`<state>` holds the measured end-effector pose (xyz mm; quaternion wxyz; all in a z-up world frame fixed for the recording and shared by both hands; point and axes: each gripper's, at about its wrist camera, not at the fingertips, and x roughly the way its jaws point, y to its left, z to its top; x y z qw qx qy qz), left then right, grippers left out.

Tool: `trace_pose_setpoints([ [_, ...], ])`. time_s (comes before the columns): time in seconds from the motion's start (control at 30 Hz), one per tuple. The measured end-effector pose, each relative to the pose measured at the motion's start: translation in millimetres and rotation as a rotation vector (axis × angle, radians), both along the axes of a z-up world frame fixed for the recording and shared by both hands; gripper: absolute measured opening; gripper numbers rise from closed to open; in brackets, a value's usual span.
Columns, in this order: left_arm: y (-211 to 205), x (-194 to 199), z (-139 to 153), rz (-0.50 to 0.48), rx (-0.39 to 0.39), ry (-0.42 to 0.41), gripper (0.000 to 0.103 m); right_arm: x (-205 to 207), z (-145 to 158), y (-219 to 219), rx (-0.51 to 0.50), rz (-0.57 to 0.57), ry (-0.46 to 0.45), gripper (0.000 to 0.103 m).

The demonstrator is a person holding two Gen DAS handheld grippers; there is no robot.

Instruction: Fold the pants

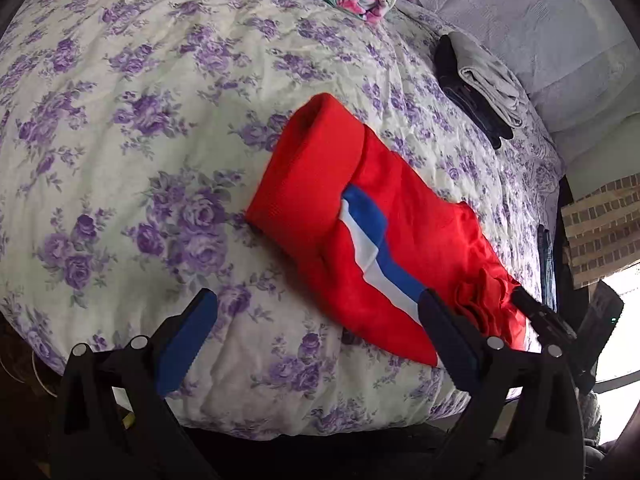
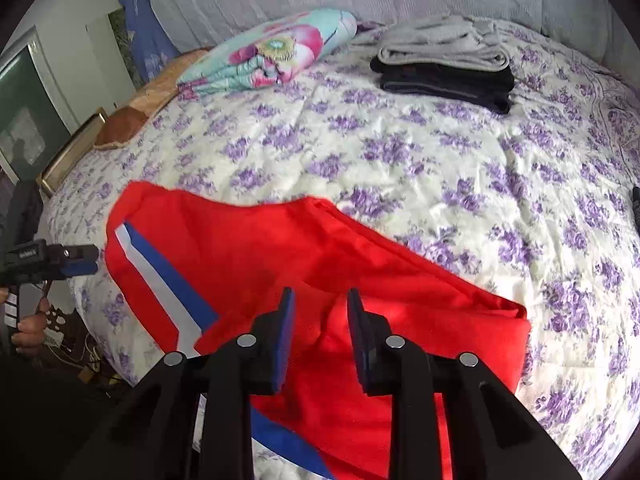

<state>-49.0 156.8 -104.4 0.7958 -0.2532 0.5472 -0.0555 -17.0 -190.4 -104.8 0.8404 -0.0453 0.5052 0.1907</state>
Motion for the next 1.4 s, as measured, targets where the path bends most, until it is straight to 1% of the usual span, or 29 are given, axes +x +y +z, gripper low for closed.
trace_pose_setpoints([
  [0.03, -2, 2, -2, -0.004, -0.011, 0.001, 0.098, 1, -18, 5, -0.051, 0.01, 0.04, 0.027],
  [0.07, -5, 4, -5, -0.005, -0.019, 0.002, 0.098, 0, -32, 5, -0.065, 0.01, 0.052, 0.028],
  [0.1, -7, 7, -8, -0.006, -0.022, 0.005, 0.098, -3, -34, 3, -0.046, 0.004, 0.028, 0.027],
  [0.17, -10, 12, -12, -0.007, -0.02, 0.0, 0.098, -1, -29, -1, -0.016, -0.011, 0.05, 0.027],
  [0.2, -11, 16, -13, -0.005, -0.016, -0.011, 0.098, -2, -21, -4, -0.003, -0.012, 0.035, 0.027],
  [0.27, -10, 24, -15, 0.003, -0.016, -0.034, 0.098, -11, 0, -9, 0.033, -0.003, -0.048, 0.027],
  [0.3, -9, 28, -16, 0.008, -0.029, -0.047, 0.098, -13, 8, -10, 0.04, 0.005, -0.068, 0.032],
  [0.33, -6, 31, -18, 0.014, -0.048, -0.062, 0.098, -13, 11, -11, 0.034, 0.008, -0.068, 0.043],
  [0.37, -3, 35, -20, 0.023, -0.071, -0.077, 0.098, -13, 9, -11, 0.018, 0.003, -0.058, 0.045],
  [0.47, 5, 43, -28, 0.054, -0.129, -0.118, 0.098, -10, -8, -13, -0.01, -0.012, 0.026, 0.045],
  [0.5, 7, 45, -29, 0.062, -0.145, -0.132, 0.098, -10, -10, -15, -0.006, -0.017, 0.035, 0.046],
  [0.57, 10, 45, -30, 0.073, -0.17, -0.151, 0.096, -11, -9, -17, -0.018, -0.026, 0.033, 0.051],
  [0.6, 12, 45, -31, 0.081, -0.172, -0.159, 0.09, -12, -9, -18, -0.026, -0.032, 0.037, 0.056],
  [0.63, 15, 44, -31, 0.093, -0.172, -0.163, 0.075, -12, -10, -19, -0.029, -0.035, 0.045, 0.058],
  [0.67, 19, 43, -33, 0.108, -0.181, -0.164, 0.069, -12, -12, -19, -0.029, -0.037, 0.054, 0.058],
  [0.73, 30, 42, -39, 0.132, -0.254, -0.168, 0.057, -12, -12, -19, -0.031, -0.041, 0.058, 0.058],
  [0.8, 36, 40, -41, 0.14, -0.29, -0.168, 0.051, -15, -7, -18, -0.039, -0.039, 0.033, 0.058],
  [0.93, 36, 36, -34, 0.136, -0.297, -0.19, 0.039, -28, 25, -14, 0.005, 0.003, -0.113, 0.059],
  [0.97, 35, 36, -31, 0.136, -0.3, -0.196, 0.038, -28, 28, -12, 0.006, 0.017, -0.122, 0.059],
  [1.0, 34, 36, -27, 0.131, -0.295, -0.204, 0.036, -26, 26, -9, 0.001, 0.027, -0.113, 0.06],
  [1.07, 30, 36, -18, 0.118, -0.27, -0.217, 0.033, -20, 14, -3, -0.023, 0.037, -0.067, 0.06],
  [1.1, 27, 36, -12, 0.112, -0.263, -0.223, 0.031, -15, 2, 0, -0.048, 0.046, -0.019, 0.061],
  [1.13, 25, 36, -7, 0.104, -0.256, -0.229, 0.03, -9, -15, 5, -0.08, 0.057, 0.055, 0.064],
  [1.17, 22, 35, -1, 0.09, -0.243, -0.235, 0.029, -6, -25, 7, -0.081, 0.057, 0.079, 0.065],
  [1.2, 17, 36, 7, 0.073, -0.218, -0.247, 0.028, -5, -26, 8, -0.057, 0.051, 0.061, 0.07],
  [1.23, 12, 35, 14, 0.053, -0.194, -0.259, 0.028, -4, -27, 8, -0.051, 0.051, 0.06, 0.071],
  [1.3, -2, 34, 32, 0.005, -0.14, -0.288, 0.027, -6, -22, 7, -0.045, 0.051, 0.048, 0.07],
  [1.4, -24, 33, 58, -0.071, -0.083, -0.339, 0.026, -15, -6, -8, -0.02, 0.013, -0.02, 0.07],
])
